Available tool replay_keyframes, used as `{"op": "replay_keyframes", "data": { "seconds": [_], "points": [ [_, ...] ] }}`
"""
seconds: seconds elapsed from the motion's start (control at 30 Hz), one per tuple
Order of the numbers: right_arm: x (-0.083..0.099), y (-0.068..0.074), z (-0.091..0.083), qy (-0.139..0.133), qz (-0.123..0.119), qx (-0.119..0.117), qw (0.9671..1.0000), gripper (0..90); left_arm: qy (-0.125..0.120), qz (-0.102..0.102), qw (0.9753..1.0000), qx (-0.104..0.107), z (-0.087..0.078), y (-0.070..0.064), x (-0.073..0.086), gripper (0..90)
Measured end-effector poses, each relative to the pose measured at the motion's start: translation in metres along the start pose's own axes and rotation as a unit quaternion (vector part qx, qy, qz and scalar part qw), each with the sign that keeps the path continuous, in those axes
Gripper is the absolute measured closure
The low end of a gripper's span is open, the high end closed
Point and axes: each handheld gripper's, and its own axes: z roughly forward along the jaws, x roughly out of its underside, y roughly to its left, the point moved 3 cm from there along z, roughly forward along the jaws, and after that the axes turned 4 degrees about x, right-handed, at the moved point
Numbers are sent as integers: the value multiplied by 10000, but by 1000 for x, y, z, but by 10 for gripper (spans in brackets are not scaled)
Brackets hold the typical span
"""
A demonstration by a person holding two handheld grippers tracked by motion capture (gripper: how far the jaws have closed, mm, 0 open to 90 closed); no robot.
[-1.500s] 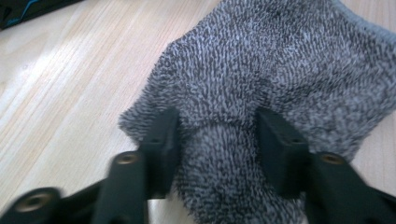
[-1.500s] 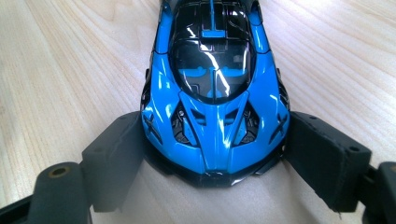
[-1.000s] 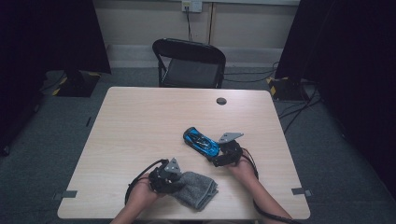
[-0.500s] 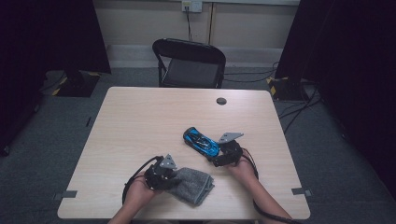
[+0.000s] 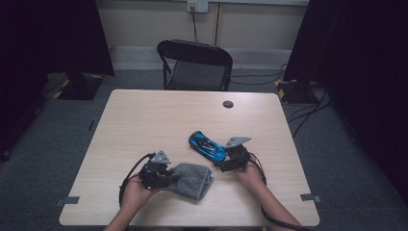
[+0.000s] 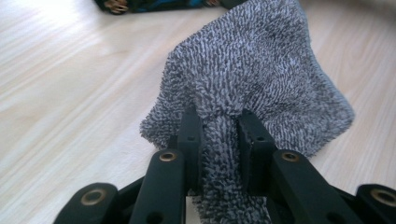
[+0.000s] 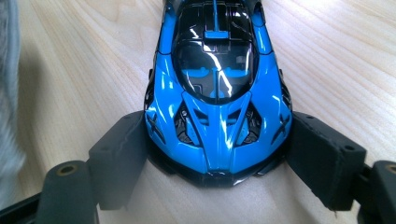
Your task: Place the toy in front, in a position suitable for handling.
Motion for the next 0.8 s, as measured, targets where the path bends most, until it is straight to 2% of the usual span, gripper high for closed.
{"op": "replay_keyframes", "data": {
  "seconds": [0.1, 0.13, 0.2, 0.23, 0.3, 0.37, 0.4, 0.43, 0.5, 0.57, 0.63, 0.67, 0.73, 0.8],
  "points": [
    [0, 0, 0, 0, 0, -2, 10000, 225, 26, -184, 9996, -207, -2, 7, 4, 739],
    [0, 0, 0, 0, 1, -1, 10000, 225, 16, -353, 9992, -210, -2, 11, 6, 739],
    [0, 0, 0, 0, 1, 0, 10000, 225, 22, -457, 9988, -199, -2, 14, 10, 730],
    [0, 0, 0, 0, 1, 0, 10000, 225, 50, -386, 9991, -169, -1, 15, 13, 715],
    [0, 0, 0, 2, 3, 0, 10000, 225, 39, -97, 9999, -107, -1, 16, 18, 651],
    [0, 0, 0, 0, 1, 0, 10000, 225, 60, 96, 9999, -8, -2, 17, 21, 557],
    [0, 0, 0, 0, 1, -1, 10000, 225, 42, 173, 9998, -33, -4, 18, 21, 517],
    [0, 0, 0, 0, 2, -1, 10000, 225, -33, 247, 9997, -11, -6, 18, 21, 480],
    [0, 0, 0, 0, 1, 0, 10000, 225, -196, 541, 9983, 55, -9, 16, 15, 410],
    [0, 0, 0, 2, 2, 2, 10000, 225, -239, 927, 9954, 44, -11, 13, 10, 399],
    [0, 0, 0, -2, -1, 10, 10000, 225, -171, 1413, 9898, 43, -9, 10, 8, 394],
    [0, 0, 0, -5, -3, 10, 10000, 226, -113, 1598, 9870, 122, -6, 9, 9, 390],
    [0, 0, 0, -3, 1, 11, 10000, 226, -1, 1931, 9809, 213, 2, 7, 12, 364],
    [0, 0, 0, -3, -1, 11, 10000, 226, 171, 2075, 9778, 254, 12, 4, 14, 331]
  ]
}}
